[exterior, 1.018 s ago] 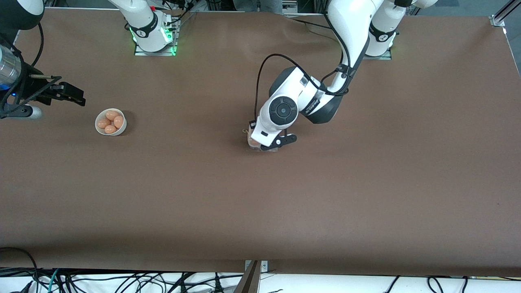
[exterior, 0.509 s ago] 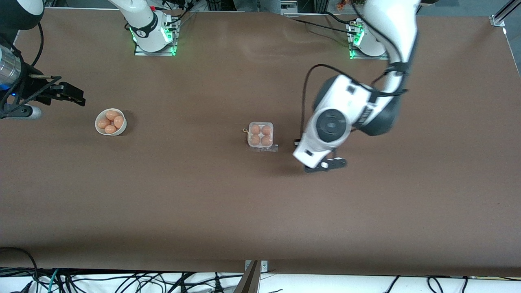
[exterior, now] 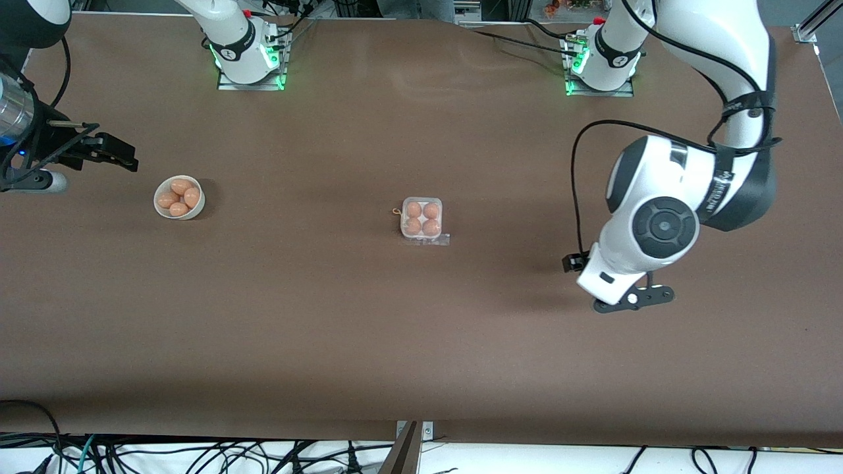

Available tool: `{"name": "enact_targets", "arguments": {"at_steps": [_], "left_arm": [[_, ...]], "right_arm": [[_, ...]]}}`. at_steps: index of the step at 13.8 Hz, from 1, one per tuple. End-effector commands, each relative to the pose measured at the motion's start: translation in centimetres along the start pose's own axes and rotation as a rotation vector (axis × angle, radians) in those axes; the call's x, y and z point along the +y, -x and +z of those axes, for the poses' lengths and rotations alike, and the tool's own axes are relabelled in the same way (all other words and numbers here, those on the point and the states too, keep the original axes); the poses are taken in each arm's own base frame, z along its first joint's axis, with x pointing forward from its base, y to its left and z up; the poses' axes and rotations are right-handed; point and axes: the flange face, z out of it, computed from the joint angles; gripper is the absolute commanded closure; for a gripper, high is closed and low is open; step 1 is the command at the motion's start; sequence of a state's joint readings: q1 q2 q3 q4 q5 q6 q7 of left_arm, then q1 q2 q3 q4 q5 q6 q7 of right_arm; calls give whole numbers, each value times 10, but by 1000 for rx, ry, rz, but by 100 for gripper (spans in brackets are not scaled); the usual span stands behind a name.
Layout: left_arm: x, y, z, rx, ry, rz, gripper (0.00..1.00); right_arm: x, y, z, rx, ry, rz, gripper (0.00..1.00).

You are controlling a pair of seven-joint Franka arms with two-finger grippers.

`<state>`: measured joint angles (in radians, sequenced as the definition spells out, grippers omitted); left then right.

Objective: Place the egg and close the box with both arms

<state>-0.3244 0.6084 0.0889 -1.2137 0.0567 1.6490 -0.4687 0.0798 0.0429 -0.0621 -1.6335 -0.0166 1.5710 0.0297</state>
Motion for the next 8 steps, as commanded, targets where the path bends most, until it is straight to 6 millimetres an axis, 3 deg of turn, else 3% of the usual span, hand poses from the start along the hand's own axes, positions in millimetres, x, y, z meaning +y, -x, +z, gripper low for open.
{"name": "enact_targets", "arguments": {"at_steps": [1, 5, 8], "left_arm": [[-61, -16, -34, 41, 20, 38, 0], [-160, -13, -63, 57, 46, 171, 0], [-212, -4, -85, 90, 77, 122, 0]], "right_arm": [[1, 1, -6, 8, -15, 9, 0], [1, 1, -5, 7, -15, 9, 0], [1, 1, -6, 8, -15, 9, 0]]}}
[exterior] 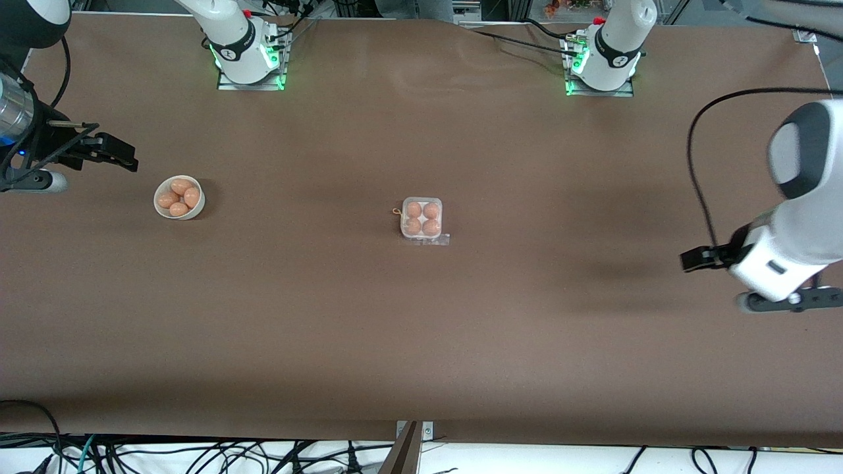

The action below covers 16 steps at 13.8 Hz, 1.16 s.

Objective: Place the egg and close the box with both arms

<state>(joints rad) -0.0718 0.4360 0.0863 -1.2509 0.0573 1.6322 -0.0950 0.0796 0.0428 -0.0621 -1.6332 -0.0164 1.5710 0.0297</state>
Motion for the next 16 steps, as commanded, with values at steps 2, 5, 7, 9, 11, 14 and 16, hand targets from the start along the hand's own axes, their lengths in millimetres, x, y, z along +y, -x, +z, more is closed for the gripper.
{"name": "enact_targets", "arguments": {"at_steps": [2, 5, 7, 9, 11, 14, 16], "left_arm": [[-45, 33, -27, 38, 45, -15, 0], [-41, 55, -28, 27, 45, -4, 0], [-23, 67, -16, 65, 44, 23, 0], [-15, 79, -16, 69, 43, 38, 0], [-2, 86, -22, 71, 42, 51, 0], [7, 96, -27, 63, 39, 66, 0], [13, 98, -27, 58, 61, 70, 0]], "right_arm": [[1, 1, -5, 8, -15, 9, 0], [1, 2, -5, 5, -15, 9, 0], [1, 2, -5, 5, -15, 9, 0], [1, 1, -4, 3, -14, 9, 0], [1, 2, -5, 5, -15, 9, 0], [3, 2, -4, 2, -15, 12, 0], [3, 2, -4, 2, -15, 12, 0]]}}
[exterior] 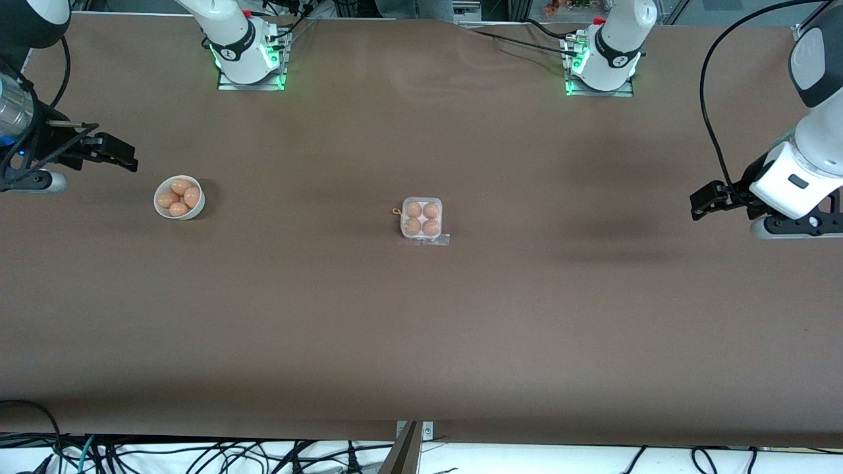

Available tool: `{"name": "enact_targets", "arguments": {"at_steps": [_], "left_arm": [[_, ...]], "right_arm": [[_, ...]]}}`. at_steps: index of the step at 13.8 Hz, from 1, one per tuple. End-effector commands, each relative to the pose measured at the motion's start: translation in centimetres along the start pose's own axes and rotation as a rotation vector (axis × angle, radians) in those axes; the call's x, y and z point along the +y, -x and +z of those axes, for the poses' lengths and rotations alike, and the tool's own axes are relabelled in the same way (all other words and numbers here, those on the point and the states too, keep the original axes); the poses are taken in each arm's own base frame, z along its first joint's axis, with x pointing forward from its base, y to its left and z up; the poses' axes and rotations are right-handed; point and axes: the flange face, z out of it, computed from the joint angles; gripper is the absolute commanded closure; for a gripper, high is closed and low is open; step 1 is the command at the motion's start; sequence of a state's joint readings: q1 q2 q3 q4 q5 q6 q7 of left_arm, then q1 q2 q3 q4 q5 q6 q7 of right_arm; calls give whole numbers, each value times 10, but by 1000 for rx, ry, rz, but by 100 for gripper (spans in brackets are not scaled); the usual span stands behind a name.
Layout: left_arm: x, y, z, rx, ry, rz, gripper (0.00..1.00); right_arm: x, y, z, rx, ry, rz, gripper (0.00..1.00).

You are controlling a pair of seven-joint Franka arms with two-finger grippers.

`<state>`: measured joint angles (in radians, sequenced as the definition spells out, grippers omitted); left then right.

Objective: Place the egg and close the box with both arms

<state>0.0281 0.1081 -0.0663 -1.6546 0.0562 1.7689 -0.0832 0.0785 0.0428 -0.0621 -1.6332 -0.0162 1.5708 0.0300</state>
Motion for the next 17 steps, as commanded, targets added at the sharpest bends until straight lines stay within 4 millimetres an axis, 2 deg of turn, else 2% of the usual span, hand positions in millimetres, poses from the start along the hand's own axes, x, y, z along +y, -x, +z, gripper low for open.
{"name": "enact_targets", "arguments": {"at_steps": [1, 17], "left_arm": [[6, 12, -5, 2, 31, 3, 0], [0, 18, -5, -54, 33, -6, 0]], "right_arm": [[2, 2, -4, 0, -14, 11, 0], [1, 3, -3, -6, -13, 8, 0]]}}
